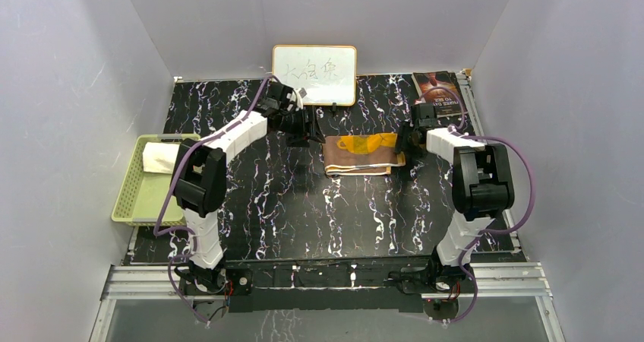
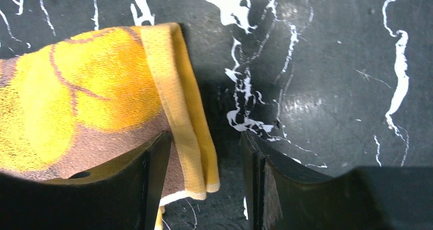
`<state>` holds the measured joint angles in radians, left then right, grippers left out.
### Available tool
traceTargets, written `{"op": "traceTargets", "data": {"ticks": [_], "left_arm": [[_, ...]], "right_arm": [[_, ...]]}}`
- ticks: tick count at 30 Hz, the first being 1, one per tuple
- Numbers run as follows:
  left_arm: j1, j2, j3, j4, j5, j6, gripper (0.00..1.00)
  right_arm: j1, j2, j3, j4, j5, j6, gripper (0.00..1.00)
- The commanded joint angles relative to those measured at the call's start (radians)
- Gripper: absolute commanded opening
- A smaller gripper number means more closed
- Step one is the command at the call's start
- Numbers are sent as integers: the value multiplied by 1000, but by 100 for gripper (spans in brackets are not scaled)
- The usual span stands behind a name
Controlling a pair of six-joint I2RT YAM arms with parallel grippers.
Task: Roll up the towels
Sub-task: Fold the towel at the center of the board.
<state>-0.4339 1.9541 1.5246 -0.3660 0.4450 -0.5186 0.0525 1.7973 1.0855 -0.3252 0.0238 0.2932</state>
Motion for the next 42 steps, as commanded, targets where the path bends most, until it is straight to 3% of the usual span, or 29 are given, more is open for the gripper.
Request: {"op": "traceTargets", "data": {"ticks": [1, 15, 22, 25, 28, 34, 42], "left_arm": [[32, -87, -37, -27, 20, 28, 61], [107, -176, -117, -69, 14, 71, 61], [145, -242, -167, -95, -2, 93, 61], [159, -270, -201, -99, -4, 100, 61], [176, -304, -240, -102, -1, 109, 62], [229, -370, -281, -116, 22, 132, 62], [307, -448, -269, -151, 81, 160, 63]], "right_arm": [[18, 24, 53, 24, -6, -10, 50], [28, 85, 23, -50, 125, -8, 39], [53, 92, -9, -71, 197, -1, 29], [66, 99, -27, -79, 222, 11, 19], [67, 94, -56, -71, 198, 35, 0], [72, 26, -29, -109, 191, 74, 0], [174, -108, 220, -301, 253, 105, 0]]}}
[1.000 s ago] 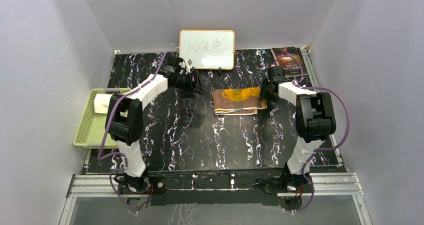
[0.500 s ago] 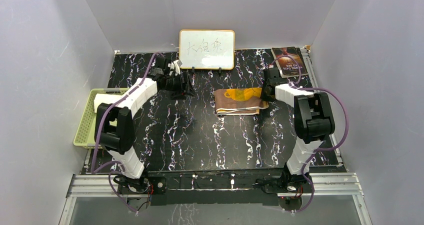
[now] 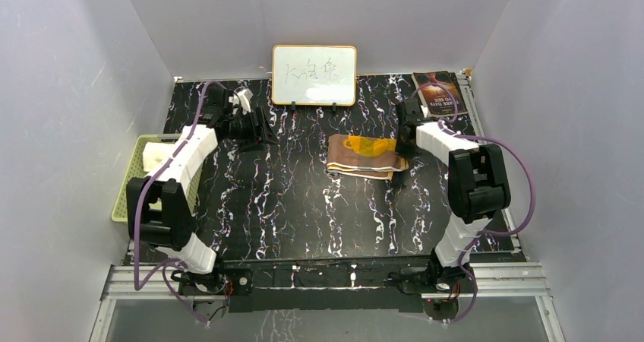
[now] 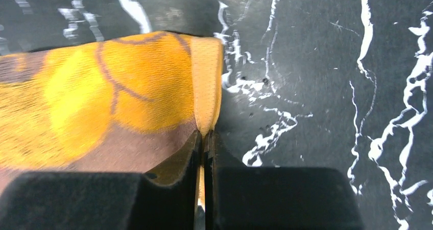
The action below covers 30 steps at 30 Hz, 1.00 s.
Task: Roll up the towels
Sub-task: Fold the towel at the center of the board.
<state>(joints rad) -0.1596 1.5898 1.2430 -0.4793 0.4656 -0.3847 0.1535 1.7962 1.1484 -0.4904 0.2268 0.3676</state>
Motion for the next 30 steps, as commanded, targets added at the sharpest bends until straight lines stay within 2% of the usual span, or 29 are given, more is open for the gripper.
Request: {"op": "traceTargets", "data": {"ticks": [1, 9, 16, 21, 24, 30], "left_arm": [[43, -94, 14, -39, 68, 27, 63], [170, -125, -22, -10, 179, 13, 63], [280, -139, -51, 56, 255, -37, 64], [305, -154, -63, 60, 252, -38, 64], [318, -160, -68, 46, 241, -24, 64], [322, -157, -69, 27, 223, -6, 65]], "right_arm": [[102, -114, 196, -160, 57, 36, 0], [349, -46, 480, -277, 16, 145, 0], [525, 161, 842, -291, -98, 188, 0], [571, 330, 1116, -290, -216, 188, 0], [573, 392, 1164, -273, -278, 207, 0], [573, 375, 1085, -178, -355, 241, 0]]}}
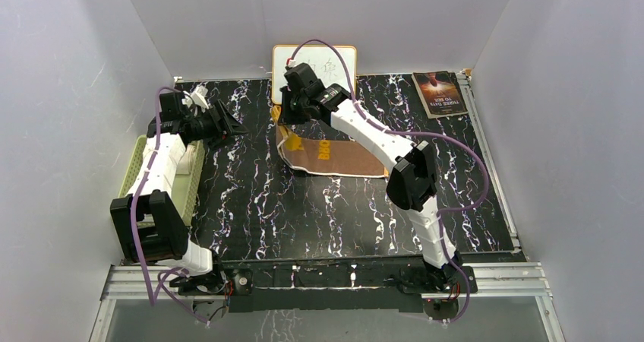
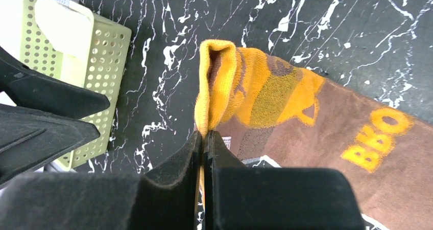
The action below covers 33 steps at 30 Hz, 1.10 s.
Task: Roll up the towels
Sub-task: Fold the towel at the center of the board.
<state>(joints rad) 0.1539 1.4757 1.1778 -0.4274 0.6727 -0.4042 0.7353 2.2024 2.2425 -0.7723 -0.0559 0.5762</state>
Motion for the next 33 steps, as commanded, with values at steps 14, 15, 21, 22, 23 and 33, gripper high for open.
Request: {"op": "traceTargets", "data": {"ticks": [14, 15, 21, 22, 23, 33], "left_arm": [[7, 7, 6, -32, 24, 33, 65], [5, 13, 6, -30, 24, 32, 65], [-38, 48, 23, -35, -4, 26, 63], [-52, 53, 27, -37, -18, 25, 63], [-67, 60, 32, -39, -35, 25, 63], [-190, 140, 85, -42, -121, 4, 63]], "right_arm": [[-153, -338, -508, 228, -62, 4, 0], [-170, -368, -554, 233, -60, -2, 0], [-280, -524, -783, 280, -70, -31, 0], [-300, -539, -812, 285, -73, -37, 0], [-318, -553, -838, 291, -78, -45, 0], [-479, -621, -1019, 310, -123, -127, 0]]}}
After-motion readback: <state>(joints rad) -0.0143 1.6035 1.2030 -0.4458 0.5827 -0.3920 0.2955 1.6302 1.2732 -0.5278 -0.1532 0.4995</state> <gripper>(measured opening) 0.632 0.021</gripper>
